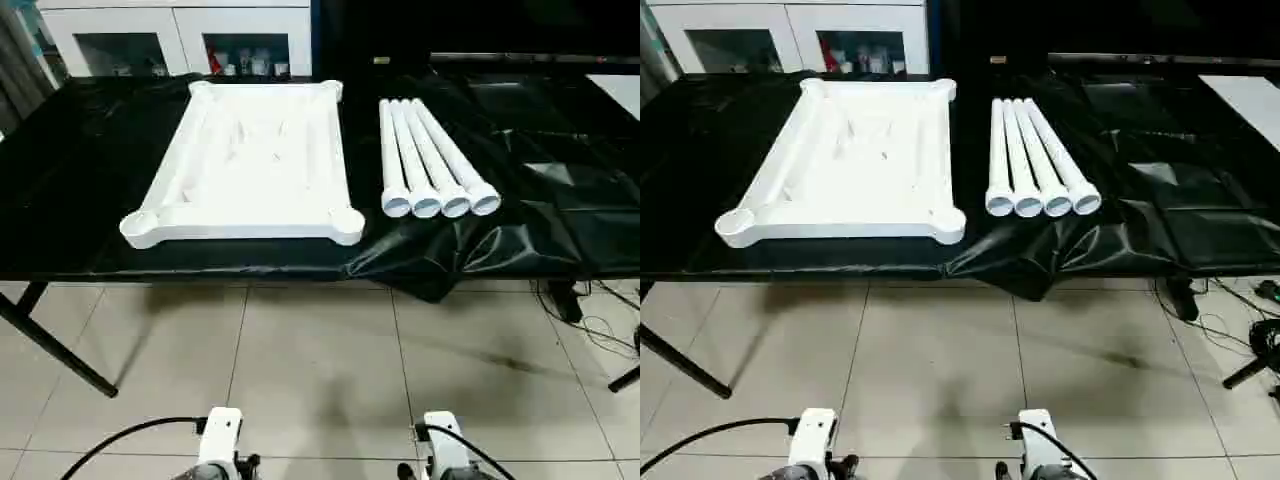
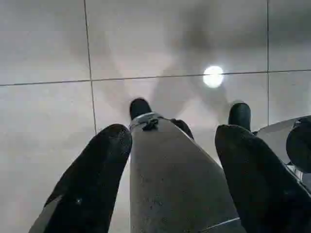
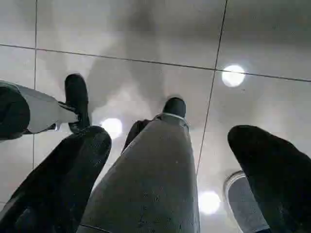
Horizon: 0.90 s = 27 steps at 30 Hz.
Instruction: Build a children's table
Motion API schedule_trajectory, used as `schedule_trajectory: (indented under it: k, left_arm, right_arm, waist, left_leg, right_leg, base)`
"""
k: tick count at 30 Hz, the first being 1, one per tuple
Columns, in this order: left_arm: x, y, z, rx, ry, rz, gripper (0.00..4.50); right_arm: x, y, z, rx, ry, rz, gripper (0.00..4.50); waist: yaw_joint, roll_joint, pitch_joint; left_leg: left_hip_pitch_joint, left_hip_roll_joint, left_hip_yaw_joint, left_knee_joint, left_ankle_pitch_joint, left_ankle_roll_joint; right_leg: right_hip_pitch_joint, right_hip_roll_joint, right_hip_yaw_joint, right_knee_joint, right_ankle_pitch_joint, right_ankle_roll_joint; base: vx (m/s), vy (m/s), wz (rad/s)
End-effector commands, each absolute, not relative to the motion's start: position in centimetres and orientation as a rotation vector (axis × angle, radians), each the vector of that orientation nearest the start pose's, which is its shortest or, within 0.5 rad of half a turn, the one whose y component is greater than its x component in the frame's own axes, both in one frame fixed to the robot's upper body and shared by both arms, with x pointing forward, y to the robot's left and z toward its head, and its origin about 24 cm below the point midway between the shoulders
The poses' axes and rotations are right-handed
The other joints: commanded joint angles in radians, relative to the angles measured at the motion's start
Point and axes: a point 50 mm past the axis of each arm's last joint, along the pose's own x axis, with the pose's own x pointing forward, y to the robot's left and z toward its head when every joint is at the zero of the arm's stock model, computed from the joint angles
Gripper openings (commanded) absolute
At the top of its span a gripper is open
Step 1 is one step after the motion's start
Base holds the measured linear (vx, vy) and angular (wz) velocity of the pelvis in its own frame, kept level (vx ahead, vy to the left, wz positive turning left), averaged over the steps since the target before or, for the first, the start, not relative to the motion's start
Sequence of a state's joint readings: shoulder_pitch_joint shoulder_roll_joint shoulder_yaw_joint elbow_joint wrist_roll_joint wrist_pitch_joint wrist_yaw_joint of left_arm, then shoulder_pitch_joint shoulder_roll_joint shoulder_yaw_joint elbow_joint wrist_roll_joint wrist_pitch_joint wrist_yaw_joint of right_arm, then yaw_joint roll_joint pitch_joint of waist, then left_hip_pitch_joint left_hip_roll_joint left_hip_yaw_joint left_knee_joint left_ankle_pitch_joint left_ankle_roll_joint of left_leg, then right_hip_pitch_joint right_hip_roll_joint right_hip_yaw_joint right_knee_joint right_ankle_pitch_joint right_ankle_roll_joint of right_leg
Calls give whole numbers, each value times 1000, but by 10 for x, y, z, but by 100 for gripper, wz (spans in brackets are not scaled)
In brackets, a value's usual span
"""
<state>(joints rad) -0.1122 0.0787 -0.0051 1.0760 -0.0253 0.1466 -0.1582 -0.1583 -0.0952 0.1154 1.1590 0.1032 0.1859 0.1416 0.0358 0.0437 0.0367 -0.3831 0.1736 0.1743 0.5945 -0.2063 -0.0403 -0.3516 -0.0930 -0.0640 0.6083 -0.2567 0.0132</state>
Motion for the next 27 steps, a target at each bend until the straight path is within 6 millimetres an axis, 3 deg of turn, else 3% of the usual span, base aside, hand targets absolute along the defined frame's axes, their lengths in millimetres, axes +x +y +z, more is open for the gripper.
schedule_trajectory:
  k: [1,6,7,8,9,10,11,12,13,15,17,18,20,22,23,24,25,26,27]
  left_arm:
    - [151,170,-151,-25,1124,-100,328]
    - [151,170,-151,-25,1124,-100,328]
    - [148,149,-157,68,1342,-27,328]
    - [150,149,-156,71,1326,-30,328]
    - [152,148,-156,73,1314,-33,328]
    - [154,148,-155,75,1306,-35,328]
    - [154,148,-155,76,1304,-35,328]
    - [155,148,-155,76,1300,-36,328]
    - [156,148,-155,77,1298,-36,328]
    - [156,148,-155,77,1296,-36,328]
    - [157,148,-154,76,1295,-32,328]
    - [159,149,-154,83,1280,-20,328]
    - [167,152,-151,84,1225,26,328]
    - [168,153,-150,79,1212,42,357]
    - [178,160,-146,28,1125,102,362]
    - [178,160,-146,28,1125,102,362]
    - [181,163,-144,15,1093,118,366]
    - [187,173,-140,20,1046,126,366]
    - [197,186,-133,34,973,115,391]
  right_arm:
    - [151,-164,-153,-6,1197,139,450]
    - [151,-164,-153,-6,1197,139,450]
    - [132,-164,-161,59,1431,63,450]
    - [134,-164,-160,59,1418,67,450]
    - [136,-163,-160,58,1409,70,450]
    - [137,-163,-160,59,1403,72,450]
    - [137,-163,-160,61,1402,71,450]
    - [137,-163,-160,70,1400,65,450]
    - [137,-163,-160,78,1400,58,450]
    - [137,-164,-160,84,1399,52,450]
    - [138,-164,-160,80,1393,49,450]
    - [144,-167,-158,48,1352,40,450]
    - [161,-174,-152,23,1239,-19,450]
    - [165,-176,-151,30,1216,-42,450]
    - [184,-184,-141,61,1090,-84,450]
    - [184,-184,-141,61,1090,-84,450]
    - [190,-187,-138,61,1046,-89,450]
    - [202,-190,-131,73,996,-83,450]
    - [221,-193,-119,65,911,-47,450]
  waist:
    - [3,-2,-36]
    - [3,-2,-35]
    - [-4,-95,-35]
    - [20,-53,-35]
    - [22,-48,-21]
    - [29,-41,-24]
    - [31,-41,-27]
    - [28,-48,-31]
    - [30,-48,-36]
    - [30,-56,-38]
    - [34,-58,-39]
    - [35,-55,-37]
    - [37,-51,-34]
    - [36,-54,-34]
    - [36,-47,-32]
    - [38,-45,-32]
    - [36,-51,-34]
    - [37,-44,-34]
    - [35,-45,-37]
  left_leg:
    - [11,74,-24,-87,-203,62]
    - [12,74,-24,-88,-207,63]
    - [5,74,-16,-85,-202,87]
    - [28,65,-18,-84,-186,81]
    - [15,74,-20,-90,-211,69]
    - [13,79,-24,-95,-209,51]
    - [22,84,-24,-99,-219,24]
    - [12,82,-29,-102,-197,13]
    - [17,81,-27,-99,-186,11]
    - [20,77,-22,-89,-137,41]
    - [20,76,-20,-87,-128,64]
    - [21,77,-19,-88,-140,65]
    - [23,78,-21,-91,-175,48]
    - [24,80,-22,-94,-199,33]
    - [25,80,-22,-95,-210,28]
    - [23,79,-23,-94,-217,26]
    - [25,80,-22,-94,-219,24]
    - [23,78,-23,-93,-209,30]
    - [22,77,-22,-91,-192,38]
  right_leg:
    - [20,-78,47,-73,18,-273]
    - [20,-79,47,-73,14,-273]
    - [24,-76,46,-80,-9,-259]
    - [11,-79,47,-76,-62,-274]
    - [13,-96,54,-90,-151,-257]
    - [18,-98,52,-89,-169,-245]
    - [11,-87,51,-87,-139,-230]
    - [23,-83,48,-76,-59,-224]
    - [22,-82,48,-72,-18,-225]
    - [22,-82,48,-62,118,-251]
    - [24,-87,48,-62,128,-260]
    - [22,-88,48,-65,106,-263]
    - [21,-87,49,-70,50,-260]
    - [21,-88,49,-72,10,-253]
    - [19,-86,50,-74,-5,-253]
    - [20,-90,51,-75,-7,-252]
    - [21,-86,50,-74,-3,-248]
    - [21,-85,50,-71,15,-247]
    - [22,-82,48,-68,45,-246]
  base:
    - [0,0,0]
    - [0,0,0]
    - [0,0,0]
    - [0,0,0]
    - [0,0,0]
    - [0,0,0]
    - [0,0,0]
    - [0,0,0]
    - [0,0,0]
    - [0,0,0]
    - [0,0,0]
    - [0,0,0]
    - [0,0,0]
    - [0,0,0]
    - [0,0,0]
    - [0,0,0]
    - [0,0,0]
    - [0,0,0]
    - [0,0,0]
